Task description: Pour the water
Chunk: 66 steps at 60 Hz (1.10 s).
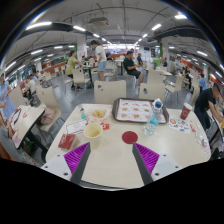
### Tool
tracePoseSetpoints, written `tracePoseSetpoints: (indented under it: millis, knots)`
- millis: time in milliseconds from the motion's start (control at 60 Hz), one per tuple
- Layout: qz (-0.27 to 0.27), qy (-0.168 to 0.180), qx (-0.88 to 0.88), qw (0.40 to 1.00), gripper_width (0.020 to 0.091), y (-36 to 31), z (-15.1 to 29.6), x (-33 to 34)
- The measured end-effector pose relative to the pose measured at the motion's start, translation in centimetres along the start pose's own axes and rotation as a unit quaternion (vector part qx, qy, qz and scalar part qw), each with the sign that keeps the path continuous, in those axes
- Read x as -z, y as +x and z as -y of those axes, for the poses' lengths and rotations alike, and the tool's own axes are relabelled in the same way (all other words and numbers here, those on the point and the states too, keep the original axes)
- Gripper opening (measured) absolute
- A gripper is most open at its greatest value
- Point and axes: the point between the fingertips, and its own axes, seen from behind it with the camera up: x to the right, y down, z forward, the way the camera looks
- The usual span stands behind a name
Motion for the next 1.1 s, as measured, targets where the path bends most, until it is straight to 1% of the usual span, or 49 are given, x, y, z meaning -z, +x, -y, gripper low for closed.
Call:
tracePoseSetpoints:
  millis: [100, 117, 300, 400, 550, 650, 767, 867, 917, 967, 1000, 1017, 1067, 1100]
  knots:
    - [-0.013, -0.005, -0.005, 1.0, 0.0852, 1.5, -0.2, -0.3]
    - [-0.014, -0.005, -0.006, 1.0, 0.0854, 3.1, -0.4, -0.9]
    - [-0.04, -0.003, -0.012, 0.999, 0.085, 10.5, -0.9, -4.6]
    - [-0.05, 0.01, -0.014, 0.999, 0.085, 14.7, -0.4, -7.9]
    - [-0.063, 0.04, -0.004, 0.997, 0.085, 20.1, 1.1, -14.3]
    - [-0.055, 0.055, -0.015, 0.997, 0.085, 22.0, 2.3, -18.8]
    - [-0.048, 0.061, -0.021, 0.997, 0.0851, 23.4, 3.2, -23.7]
    - [-0.04, 0.062, -0.018, 0.997, 0.0837, 23.5, 3.5, -26.7]
    - [-0.034, 0.067, -0.016, 0.997, 0.0778, 23.2, 3.7, -27.6]
    - [-0.037, 0.069, -0.009, 0.997, 0.0661, 23.1, 3.7, -28.4]
    - [-0.048, 0.071, -0.001, 0.996, 0.0616, 23.6, 3.8, -28.7]
    - [-0.052, 0.072, 0.002, 0.996, 0.0581, 23.7, 3.8, -28.9]
    - [-0.047, 0.083, -0.003, 0.995, 0.0564, 23.8, 4.1, -29.1]
    - [-0.047, 0.086, -0.002, 0.995, 0.0537, 23.5, 4.2, -29.1]
